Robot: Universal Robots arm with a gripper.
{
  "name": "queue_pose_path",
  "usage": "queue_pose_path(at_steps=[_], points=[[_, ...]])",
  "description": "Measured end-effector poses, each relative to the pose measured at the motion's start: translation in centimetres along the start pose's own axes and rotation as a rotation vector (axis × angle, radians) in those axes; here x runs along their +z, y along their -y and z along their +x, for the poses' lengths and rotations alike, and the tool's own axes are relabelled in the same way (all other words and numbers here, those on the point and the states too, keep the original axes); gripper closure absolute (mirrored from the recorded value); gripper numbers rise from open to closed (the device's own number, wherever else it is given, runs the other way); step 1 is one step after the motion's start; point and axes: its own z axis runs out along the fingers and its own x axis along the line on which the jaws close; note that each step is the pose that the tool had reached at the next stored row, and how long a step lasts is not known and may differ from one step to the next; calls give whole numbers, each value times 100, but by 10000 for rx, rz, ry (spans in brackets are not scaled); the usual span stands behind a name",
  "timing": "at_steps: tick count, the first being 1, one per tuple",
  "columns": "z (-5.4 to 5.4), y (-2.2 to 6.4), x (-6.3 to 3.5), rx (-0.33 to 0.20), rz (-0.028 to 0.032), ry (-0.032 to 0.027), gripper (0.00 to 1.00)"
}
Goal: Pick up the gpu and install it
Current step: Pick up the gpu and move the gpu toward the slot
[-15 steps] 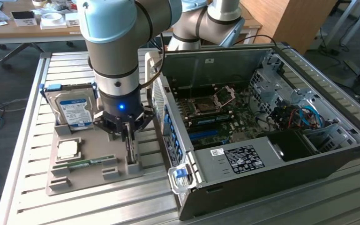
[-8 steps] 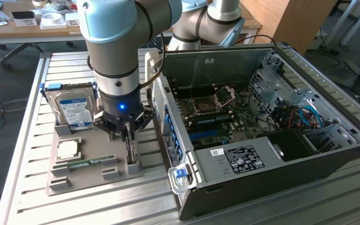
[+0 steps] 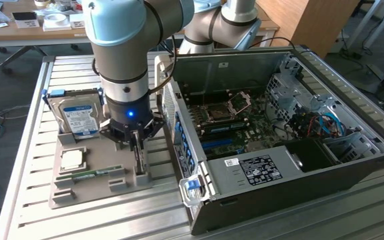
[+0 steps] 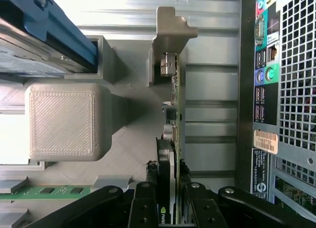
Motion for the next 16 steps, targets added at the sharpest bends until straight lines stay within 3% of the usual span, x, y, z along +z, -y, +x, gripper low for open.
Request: queue_pose_path(at_steps=[7,16], points=[[-2,-2,-54,-1,6,-1,73],[-9,-15,-357,0,6,0,73]])
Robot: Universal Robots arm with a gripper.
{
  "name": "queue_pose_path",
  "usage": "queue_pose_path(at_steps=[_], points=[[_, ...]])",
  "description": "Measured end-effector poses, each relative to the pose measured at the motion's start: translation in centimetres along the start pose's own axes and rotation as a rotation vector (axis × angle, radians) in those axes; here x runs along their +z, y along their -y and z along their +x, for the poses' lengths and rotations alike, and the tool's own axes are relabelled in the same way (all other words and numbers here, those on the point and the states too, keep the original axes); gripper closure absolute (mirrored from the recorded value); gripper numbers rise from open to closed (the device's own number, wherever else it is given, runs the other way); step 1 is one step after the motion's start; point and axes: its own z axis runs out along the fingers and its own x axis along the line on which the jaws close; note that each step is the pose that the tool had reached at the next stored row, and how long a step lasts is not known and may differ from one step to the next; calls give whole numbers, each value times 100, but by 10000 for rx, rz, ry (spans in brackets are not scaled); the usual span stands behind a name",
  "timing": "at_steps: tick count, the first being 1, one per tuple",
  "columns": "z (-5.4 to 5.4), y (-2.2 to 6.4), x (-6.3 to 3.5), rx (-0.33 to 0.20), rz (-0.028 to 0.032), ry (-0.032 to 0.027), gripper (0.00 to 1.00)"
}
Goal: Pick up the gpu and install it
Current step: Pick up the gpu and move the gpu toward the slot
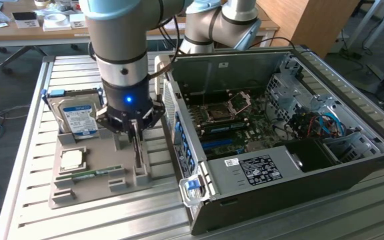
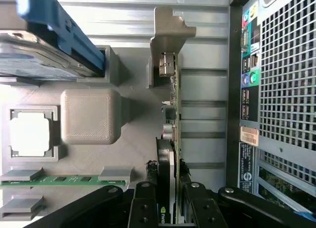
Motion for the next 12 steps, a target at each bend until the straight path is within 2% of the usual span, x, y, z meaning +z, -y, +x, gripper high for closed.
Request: queue_pose_path(at_steps=[12], points=[[-13,-23,-541,0,0,1,73]])
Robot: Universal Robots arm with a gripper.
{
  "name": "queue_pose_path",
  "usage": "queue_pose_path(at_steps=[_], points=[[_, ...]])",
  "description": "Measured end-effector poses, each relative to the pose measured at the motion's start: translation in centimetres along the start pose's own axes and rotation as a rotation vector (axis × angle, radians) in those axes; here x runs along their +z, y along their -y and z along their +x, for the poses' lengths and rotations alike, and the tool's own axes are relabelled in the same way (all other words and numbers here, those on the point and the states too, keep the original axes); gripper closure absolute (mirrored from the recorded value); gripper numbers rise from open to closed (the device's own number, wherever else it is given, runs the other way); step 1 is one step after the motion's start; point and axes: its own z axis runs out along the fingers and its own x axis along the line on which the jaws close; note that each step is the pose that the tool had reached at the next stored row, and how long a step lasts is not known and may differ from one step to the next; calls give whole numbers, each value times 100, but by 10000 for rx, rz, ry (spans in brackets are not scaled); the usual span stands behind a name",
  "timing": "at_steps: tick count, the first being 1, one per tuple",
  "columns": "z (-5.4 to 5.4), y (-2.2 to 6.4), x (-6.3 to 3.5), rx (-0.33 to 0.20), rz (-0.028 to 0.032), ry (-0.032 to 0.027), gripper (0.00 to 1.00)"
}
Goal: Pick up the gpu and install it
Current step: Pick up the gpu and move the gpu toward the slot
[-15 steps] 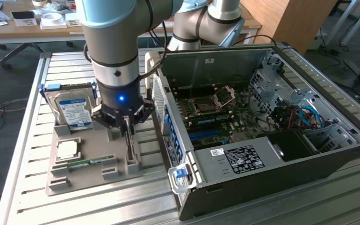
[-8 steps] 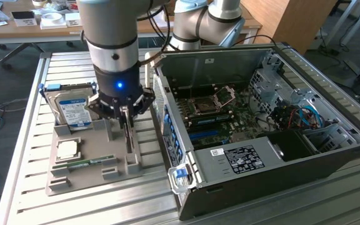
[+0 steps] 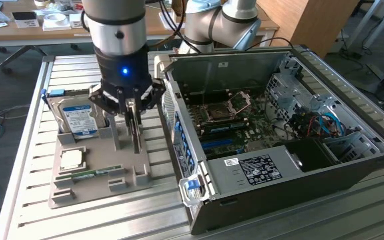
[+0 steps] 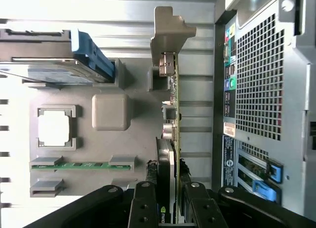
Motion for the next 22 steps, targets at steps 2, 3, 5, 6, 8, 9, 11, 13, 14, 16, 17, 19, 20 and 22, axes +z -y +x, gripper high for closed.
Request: queue_pose_path(at_steps=[2,3,5,6,8,9,11,13,14,16,17,19,20,22], points=[[-2,-4,-91,0,0,0,73],[-3,-6,-136,0,0,-1,73],[-6,-10,-230,0,0,0,73],[-7,-11,-275,0,1,-1,73],[-9,-15,-365,0,-1,0,73],[-10,-17,-410,0,0,0,73],[-12,-21,-503,0,1,-1,73],[-14,-25,-592,0,0,-1,73],[-15,-27,-639,0,1,0,73],[-18,-30,-728,0,0,1,73],[-19,-32,-771,0,-1,1,73],[-21,-36,-849,0,0,2,73],[-21,-37,-879,0,1,0,73],[-22,-37,-903,0,-1,2,73]])
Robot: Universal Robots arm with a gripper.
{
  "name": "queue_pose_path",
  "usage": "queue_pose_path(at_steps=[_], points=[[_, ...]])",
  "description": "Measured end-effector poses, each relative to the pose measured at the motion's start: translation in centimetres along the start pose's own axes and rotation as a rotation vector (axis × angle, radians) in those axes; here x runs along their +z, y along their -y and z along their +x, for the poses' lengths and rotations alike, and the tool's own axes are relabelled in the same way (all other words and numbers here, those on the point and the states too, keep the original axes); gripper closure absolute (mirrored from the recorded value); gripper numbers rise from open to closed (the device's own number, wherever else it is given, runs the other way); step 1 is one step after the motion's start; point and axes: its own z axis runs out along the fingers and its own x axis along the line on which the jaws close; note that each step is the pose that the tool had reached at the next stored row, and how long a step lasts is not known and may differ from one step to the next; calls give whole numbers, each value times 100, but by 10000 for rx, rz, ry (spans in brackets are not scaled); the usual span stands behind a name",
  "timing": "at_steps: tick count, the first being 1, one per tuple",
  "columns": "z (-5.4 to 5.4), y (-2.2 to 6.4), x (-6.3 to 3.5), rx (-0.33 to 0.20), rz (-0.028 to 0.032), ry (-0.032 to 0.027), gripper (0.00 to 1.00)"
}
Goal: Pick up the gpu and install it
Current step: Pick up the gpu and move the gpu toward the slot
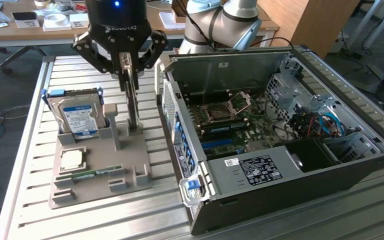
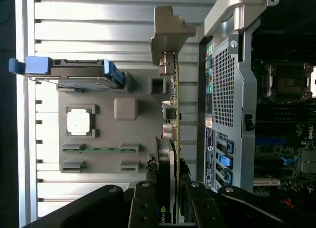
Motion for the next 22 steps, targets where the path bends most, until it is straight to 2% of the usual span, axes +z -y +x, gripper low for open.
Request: queue_pose_path(at_steps=[4,11,17,22], points=[[-1,-2,-36,0,3,-2,73],[-5,-9,-201,0,1,-1,73],[-16,-9,-210,-3,2,-3,73],[-132,-10,-206,0,1,-1,73]])
